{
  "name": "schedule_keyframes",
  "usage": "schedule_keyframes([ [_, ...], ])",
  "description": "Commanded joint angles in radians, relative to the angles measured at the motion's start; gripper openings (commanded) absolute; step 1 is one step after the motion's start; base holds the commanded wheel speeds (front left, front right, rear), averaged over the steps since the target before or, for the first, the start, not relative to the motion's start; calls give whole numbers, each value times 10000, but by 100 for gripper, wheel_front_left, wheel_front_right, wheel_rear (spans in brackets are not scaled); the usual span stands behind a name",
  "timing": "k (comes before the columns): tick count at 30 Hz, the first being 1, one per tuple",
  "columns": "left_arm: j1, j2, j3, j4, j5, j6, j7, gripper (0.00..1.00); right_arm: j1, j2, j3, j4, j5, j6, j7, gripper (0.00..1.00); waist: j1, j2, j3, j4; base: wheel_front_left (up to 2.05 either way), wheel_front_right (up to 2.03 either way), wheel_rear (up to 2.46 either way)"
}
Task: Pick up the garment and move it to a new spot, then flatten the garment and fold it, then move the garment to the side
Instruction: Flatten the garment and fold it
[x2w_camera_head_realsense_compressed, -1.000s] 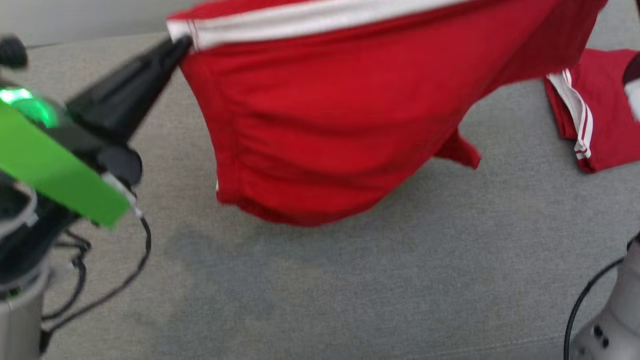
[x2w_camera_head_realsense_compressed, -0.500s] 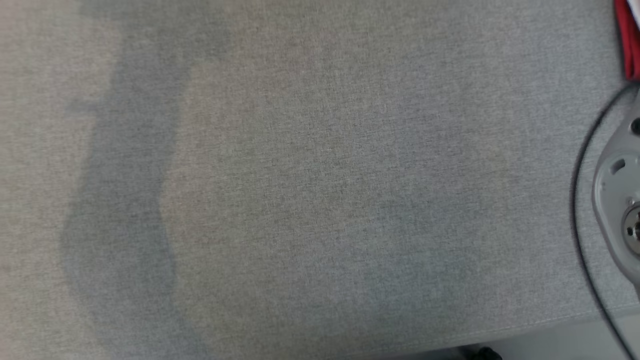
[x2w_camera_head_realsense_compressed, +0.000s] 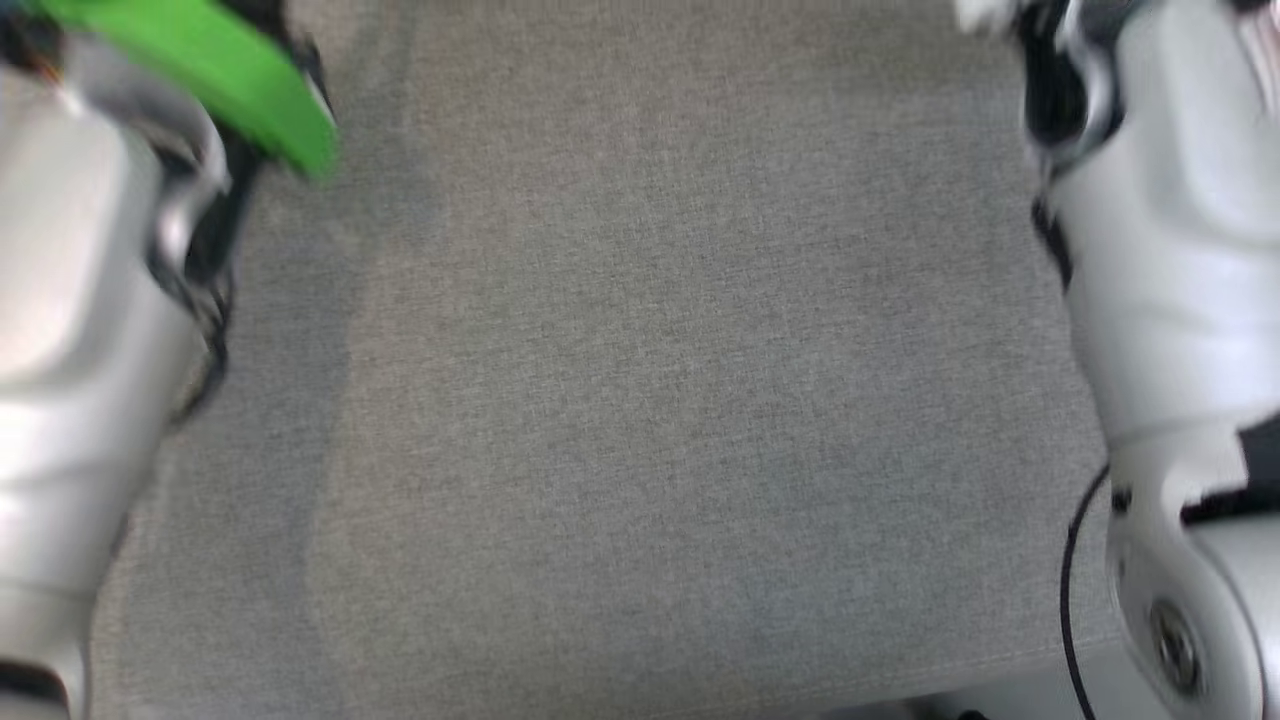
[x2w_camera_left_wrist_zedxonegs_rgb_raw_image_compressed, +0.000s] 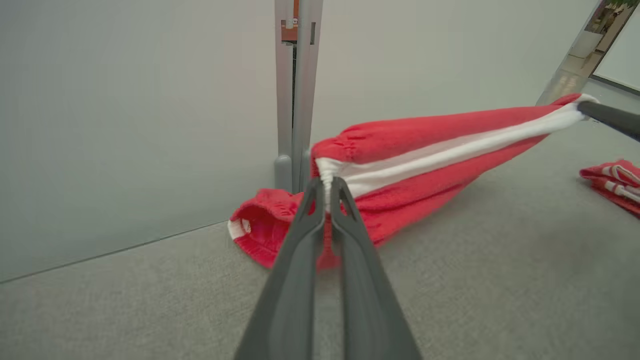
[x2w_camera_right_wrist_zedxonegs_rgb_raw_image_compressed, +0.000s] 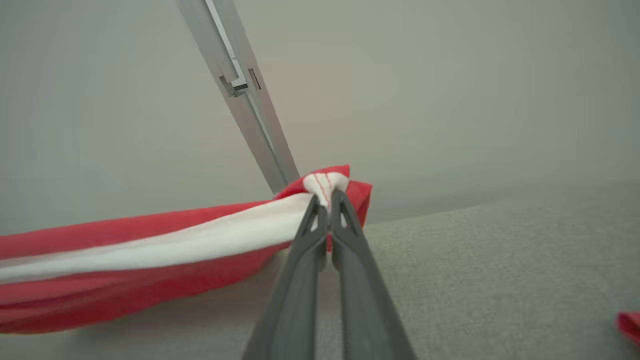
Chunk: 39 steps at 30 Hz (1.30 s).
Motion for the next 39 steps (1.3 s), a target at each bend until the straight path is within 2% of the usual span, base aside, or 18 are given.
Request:
schedule_keyframes([
  [1, 680, 119, -222, -162, -110, 19, -300, 0, 792, -354, 202, -313, -66, -20, 11, 0, -1, 0, -649, 223, 0, 0, 0],
  [4, 2135, -17, -607, -531, -454, 19, -782, 0, 2620, -911, 567, -1255, 324, -20, 223, 0, -1, 0, -1160, 482, 0, 0, 0],
  [10, 5431, -123, -1043, -1787, -1291, 155, -1213, 0, 7052, -1938, 647, -4238, 1469, -20, 975, 0, -1, 0, -2657, 775, 0, 0, 0],
  [14, 7797, 99, -1311, -2992, -1742, 757, -1274, 0, 10066, -2113, 378, -6199, 2128, -20, 1754, 0, -1, 0, -3691, 745, 0, 0, 0],
  [17, 9437, 398, -1446, -4184, -2009, 1555, -1296, 0, 12251, -2281, 116, -7750, 2427, -21, 2443, 0, -1, 0, -4223, 747, 0, 0, 0],
  [20, 10717, 695, -1481, -5500, -2257, 2304, -1269, 0, 13979, -2239, -582, -9228, 2706, -22, 3024, 0, -1, 0, -4341, 812, 0, 0, 0],
  [22, 11100, 782, -1435, -6206, -2423, 2587, -1256, 0, 14498, -2011, -1072, -9988, 2911, -22, 3253, 0, -1, 0, -4210, 857, 0, 0, 0],
  [25, 11070, 884, -1463, -6903, -2389, 2802, -1022, 0, 14478, -1931, -1492, -10738, 2838, -22, 3813, 0, -1, 0, -3802, 956, 0, 0, 0],
  [29, 10315, 559, -1313, -7292, -2613, 2694, -713, 0, 13003, -2071, -1323, -10984, 2816, -19, 4671, 0, -1, 0, -2961, 1196, 0, 0, 0],
  [35, 8604, 144, -1009, -6848, -2523, 2362, -319, 0, 9787, -2723, -1026, -10213, 2421, -16, 6400, 0, -1, 0, -1573, 2168, 0, 0, 0],
  [37, 8007, -203, -915, -6541, -2691, 2168, -238, 0, 8623, -3168, -854, -9867, 2104, -16, 6989, 0, -1, 0, -1126, 2580, 0, 0, 0],
  [39, 7381, -420, -847, -6135, -2629, 2008, -170, 0, 7579, -3157, -700, -9400, 2122, -16, 7526, 0, -1, 0, -751, 2934, 0, 0, 0],
])
